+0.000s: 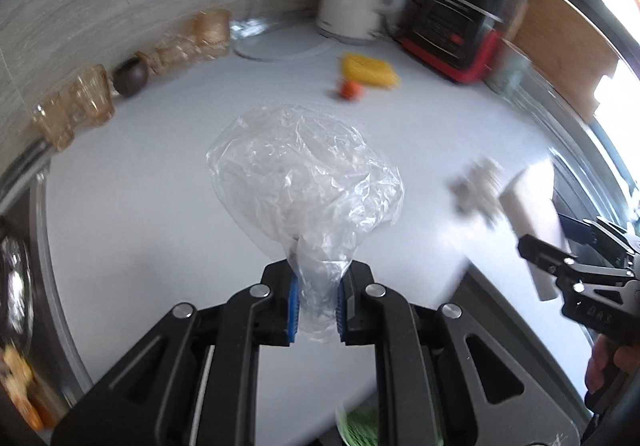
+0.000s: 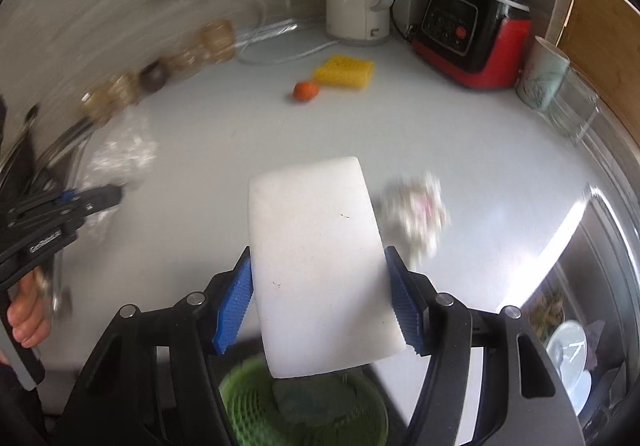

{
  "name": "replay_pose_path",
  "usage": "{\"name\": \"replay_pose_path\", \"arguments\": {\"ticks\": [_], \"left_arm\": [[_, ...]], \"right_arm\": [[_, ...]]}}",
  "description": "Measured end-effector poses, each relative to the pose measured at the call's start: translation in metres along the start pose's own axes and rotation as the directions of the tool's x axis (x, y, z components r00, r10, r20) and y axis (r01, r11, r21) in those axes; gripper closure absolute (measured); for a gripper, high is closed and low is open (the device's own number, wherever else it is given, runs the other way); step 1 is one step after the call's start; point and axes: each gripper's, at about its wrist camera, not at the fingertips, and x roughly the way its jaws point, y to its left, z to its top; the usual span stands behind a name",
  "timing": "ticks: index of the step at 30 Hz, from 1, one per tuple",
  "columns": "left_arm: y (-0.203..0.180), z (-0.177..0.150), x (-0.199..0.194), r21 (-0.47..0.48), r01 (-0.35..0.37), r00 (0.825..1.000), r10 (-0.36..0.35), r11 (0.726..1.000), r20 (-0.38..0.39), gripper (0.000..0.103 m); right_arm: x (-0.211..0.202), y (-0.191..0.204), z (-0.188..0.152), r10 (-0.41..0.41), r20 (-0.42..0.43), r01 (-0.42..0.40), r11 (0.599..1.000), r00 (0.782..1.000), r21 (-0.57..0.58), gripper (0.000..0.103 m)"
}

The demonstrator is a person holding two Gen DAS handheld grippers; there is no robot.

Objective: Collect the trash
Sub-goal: 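Drop the plastic bag from the left tool while the right tool drops the foam block into the basket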

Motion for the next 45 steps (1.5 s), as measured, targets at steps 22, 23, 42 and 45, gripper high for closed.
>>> {"name": "replay_pose_path", "arguments": {"ticks": [22,23,42,45], "left_arm": [[-0.135,-0.212,0.017,-0.012,0.124,0.945,-0.122,0.992,-0.303,0.089],[-0.134,-0.214,0.02,-0.018,0.131,0.941,-0.13,0.991,-0.313,0.089],[-0.122,-0.208,0.0,-0.02,0.028,0.957,-0.032,0.999,-0.289,0.019],[-0.116,-0.202,-0.015,-0.039,-0.01,0.969,0.0,0.999,-0.248,0.016]], "right_arm": [[-0.054,-0.04,-0.194,0.07,-0.131,-0.077,0.996,0.989,-0.047,0.038],[-0.055,-0.042,-0.197,0.072,-0.129,-0.078,0.996,0.989,-0.041,0.038],[-0.062,-0.042,-0.2,0.094,-0.101,-0.097,0.995,0.99,-0.02,0.037],[-0.058,-0.033,-0.201,0.102,-0.113,-0.107,0.993,0.988,-0.043,0.037]]}}
